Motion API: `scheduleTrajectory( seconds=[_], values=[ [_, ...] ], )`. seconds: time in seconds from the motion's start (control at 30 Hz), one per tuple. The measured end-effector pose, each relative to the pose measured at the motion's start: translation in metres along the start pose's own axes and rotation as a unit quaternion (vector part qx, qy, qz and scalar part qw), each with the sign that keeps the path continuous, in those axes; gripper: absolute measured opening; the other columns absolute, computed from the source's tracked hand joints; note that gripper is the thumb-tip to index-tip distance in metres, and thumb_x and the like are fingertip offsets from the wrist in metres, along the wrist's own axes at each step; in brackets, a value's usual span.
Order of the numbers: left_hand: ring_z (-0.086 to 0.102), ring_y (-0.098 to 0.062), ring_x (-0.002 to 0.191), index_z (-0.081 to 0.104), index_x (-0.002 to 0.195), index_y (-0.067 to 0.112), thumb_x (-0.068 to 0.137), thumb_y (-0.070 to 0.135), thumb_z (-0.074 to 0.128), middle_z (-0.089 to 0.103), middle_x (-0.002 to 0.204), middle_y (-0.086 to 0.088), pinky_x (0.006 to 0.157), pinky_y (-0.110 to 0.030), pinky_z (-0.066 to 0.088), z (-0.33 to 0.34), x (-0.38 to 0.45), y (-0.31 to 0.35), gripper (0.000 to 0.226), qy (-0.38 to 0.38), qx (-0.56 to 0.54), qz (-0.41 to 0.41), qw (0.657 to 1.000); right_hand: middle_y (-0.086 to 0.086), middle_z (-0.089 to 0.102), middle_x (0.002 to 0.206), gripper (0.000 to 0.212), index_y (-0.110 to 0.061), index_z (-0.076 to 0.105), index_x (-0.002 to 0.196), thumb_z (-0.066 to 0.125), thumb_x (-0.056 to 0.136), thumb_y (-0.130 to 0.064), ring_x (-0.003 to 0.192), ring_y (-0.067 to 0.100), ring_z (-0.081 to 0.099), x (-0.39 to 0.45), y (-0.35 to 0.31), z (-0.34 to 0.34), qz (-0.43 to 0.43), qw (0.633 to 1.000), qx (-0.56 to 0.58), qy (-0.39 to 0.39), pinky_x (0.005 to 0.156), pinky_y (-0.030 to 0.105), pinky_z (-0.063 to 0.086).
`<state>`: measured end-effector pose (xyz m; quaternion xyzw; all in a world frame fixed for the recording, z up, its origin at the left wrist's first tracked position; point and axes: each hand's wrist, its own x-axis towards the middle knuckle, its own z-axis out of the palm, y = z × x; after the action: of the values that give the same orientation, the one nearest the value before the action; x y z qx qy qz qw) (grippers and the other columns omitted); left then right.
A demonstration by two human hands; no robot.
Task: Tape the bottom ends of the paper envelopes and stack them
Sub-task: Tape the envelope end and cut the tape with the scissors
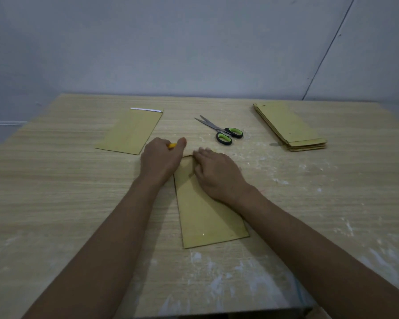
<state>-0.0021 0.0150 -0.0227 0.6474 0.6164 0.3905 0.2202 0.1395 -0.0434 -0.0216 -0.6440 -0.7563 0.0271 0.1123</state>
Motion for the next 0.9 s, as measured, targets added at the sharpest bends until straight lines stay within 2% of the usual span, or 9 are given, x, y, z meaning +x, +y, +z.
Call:
scheduleTrajectory(
  seconds=[0.07, 0.2, 0.43, 0.57, 0.67, 0.73, 0.8, 0.9],
  values=[
    [0.041, -0.020, 0.057, 0.038, 0.053, 0.010, 0.088, 0.035, 0.067, 0.041, 0.061, -0.006, 0.061, -0.032, 0.031, -0.004, 0.001, -0.001, 0.052, 0.013, -0.030, -0.002, 0.999, 0.006, 0.031, 0.160, 0.051, -0.012, 0.032, 0.152, 0.034, 0.105, -0.028, 0.148, 0.019, 0.025, 0.000, -0.001, 0.001, 0.003, 1.000, -0.006, -0.005, 0.116, 0.035, 0.021],
    [0.048, -0.024, 0.075, 0.040, 0.055, 0.014, 0.078, 0.027, 0.074, 0.048, 0.085, -0.012, 0.066, -0.032, 0.035, -0.009, 0.001, -0.005, 0.044, 0.030, -0.014, 0.006, 0.999, 0.006, 0.029, 0.160, 0.052, -0.012, 0.030, 0.153, 0.034, 0.104, -0.029, 0.149, 0.018, 0.023, 0.000, -0.001, 0.001, 0.009, 1.000, 0.000, -0.014, 0.118, 0.035, 0.020],
    [0.048, -0.026, 0.078, 0.038, 0.060, 0.016, 0.079, 0.028, 0.073, 0.042, 0.090, -0.008, 0.067, -0.033, 0.034, -0.006, 0.002, -0.012, 0.041, 0.009, 0.079, 0.039, 0.996, 0.007, 0.031, 0.160, 0.053, -0.010, 0.031, 0.153, 0.035, 0.103, -0.028, 0.148, 0.019, 0.024, 0.000, -0.002, 0.001, 0.008, 1.000, 0.001, -0.014, 0.119, 0.034, 0.022],
    [0.055, -0.032, 0.089, 0.050, 0.076, 0.012, 0.082, 0.031, 0.070, 0.046, 0.097, -0.010, 0.073, -0.037, 0.041, -0.004, 0.001, -0.011, 0.028, 0.006, 0.113, 0.047, 0.992, 0.008, 0.030, 0.160, 0.055, -0.009, 0.030, 0.153, 0.037, 0.101, -0.026, 0.148, 0.020, 0.023, 0.001, -0.004, -0.002, 0.021, 0.999, 0.014, -0.024, 0.119, 0.039, 0.022],
    [0.057, -0.035, 0.093, 0.059, 0.086, 0.009, 0.083, 0.033, 0.069, 0.053, 0.102, -0.014, 0.078, -0.041, 0.045, -0.003, 0.001, -0.011, 0.026, 0.005, 0.130, 0.048, 0.990, 0.006, 0.021, 0.163, 0.060, -0.011, 0.020, 0.156, 0.040, 0.099, -0.016, 0.150, 0.021, 0.015, 0.003, -0.015, -0.007, 0.024, 0.999, 0.025, -0.026, 0.121, 0.047, 0.017],
    [0.056, -0.034, 0.089, 0.056, 0.080, 0.010, 0.083, 0.035, 0.069, 0.051, 0.094, -0.011, 0.073, -0.040, 0.044, -0.004, 0.001, -0.013, 0.029, 0.007, 0.124, 0.049, 0.991, 0.008, 0.024, 0.162, 0.059, -0.011, 0.022, 0.155, 0.040, 0.099, -0.012, 0.150, 0.022, 0.018, 0.004, -0.022, -0.006, 0.004, 0.999, 0.044, -0.020, 0.120, 0.046, 0.018],
    [0.052, -0.030, 0.080, 0.045, 0.066, 0.013, 0.084, 0.038, 0.070, 0.046, 0.083, -0.007, 0.065, -0.035, 0.035, -0.006, -0.001, -0.015, 0.040, 0.008, 0.102, 0.039, 0.994, 0.008, 0.034, 0.157, 0.051, -0.011, 0.030, 0.152, 0.036, 0.103, -0.018, 0.146, 0.022, 0.026, 0.003, -0.024, -0.001, -0.005, 0.998, 0.060, -0.018, 0.118, 0.042, 0.021],
    [0.048, -0.026, 0.071, 0.040, 0.055, 0.013, 0.089, 0.043, 0.066, 0.048, 0.076, -0.012, 0.063, -0.031, 0.029, -0.012, -0.002, -0.015, 0.052, 0.009, 0.035, -0.004, 0.999, 0.005, 0.031, 0.160, 0.051, -0.013, 0.028, 0.154, 0.031, 0.104, -0.025, 0.149, 0.020, 0.022, 0.003, -0.023, 0.005, -0.006, 0.998, 0.051, -0.032, 0.120, 0.041, 0.019]
  ],
)
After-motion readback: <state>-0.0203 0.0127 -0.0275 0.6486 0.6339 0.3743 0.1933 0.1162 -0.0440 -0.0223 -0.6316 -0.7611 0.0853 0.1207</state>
